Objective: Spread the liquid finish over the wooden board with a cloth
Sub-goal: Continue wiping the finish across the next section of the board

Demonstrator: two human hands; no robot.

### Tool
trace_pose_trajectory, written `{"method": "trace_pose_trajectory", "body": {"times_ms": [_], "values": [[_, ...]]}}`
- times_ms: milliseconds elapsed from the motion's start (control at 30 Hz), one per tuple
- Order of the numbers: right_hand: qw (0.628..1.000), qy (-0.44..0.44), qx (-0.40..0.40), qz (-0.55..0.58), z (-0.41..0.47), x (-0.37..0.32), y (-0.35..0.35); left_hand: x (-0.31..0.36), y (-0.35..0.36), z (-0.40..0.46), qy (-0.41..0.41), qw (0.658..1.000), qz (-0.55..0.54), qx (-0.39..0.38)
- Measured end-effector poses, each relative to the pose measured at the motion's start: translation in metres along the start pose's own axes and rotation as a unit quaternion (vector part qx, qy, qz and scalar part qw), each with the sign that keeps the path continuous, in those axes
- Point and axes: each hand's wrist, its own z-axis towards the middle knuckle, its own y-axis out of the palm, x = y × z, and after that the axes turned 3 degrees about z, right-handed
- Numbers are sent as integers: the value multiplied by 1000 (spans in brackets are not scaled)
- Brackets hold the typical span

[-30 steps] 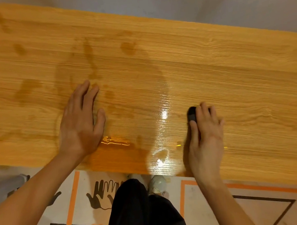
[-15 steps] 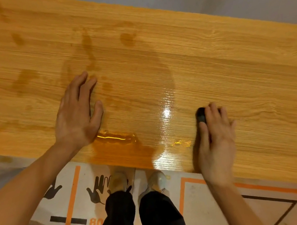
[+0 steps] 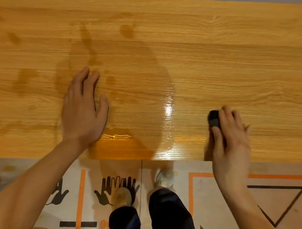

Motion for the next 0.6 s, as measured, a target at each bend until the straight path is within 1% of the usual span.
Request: {"method": "trace_pose_trajectory", "body": {"times_ms": [33,67,133,200,267,300,367,433,500,567,600], "values": [[999,29,22,-5,-4,-5,8,1,0,0,2,1000,-1,4],[999,31,23,-15,-6,-18,21,1,0,-1,4,1000,0,8],[999,-39,4,-37,-10,-51,61,1,0,-1,7,1000,1,12],[990,-120,-38,-70,-22,-82,97,1,-1,-1,9,1000,3,13],[982,-167,-70,-54,-34,-94,101,1,-1,-1,6,1000,0,9],[981,-173,-77,-32,-38,-90,91,1,-2,-2,4,1000,-6,4],[987,-143,-66,-15,-43,-61,62,-1,-4,-6,14,1000,-25,-10],[997,-72,-8,-31,-41,-26,31,-5,-10,-14,37,998,-40,-29],[998,5,59,-28,-36,-1,17,-14,-16,-26,62,996,-39,-49],[991,57,116,-27,-39,-5,27,-24,-20,-35,90,993,-31,-64],[989,66,132,-31,-42,-17,37,-29,-22,-39,104,992,-26,-68]]}}
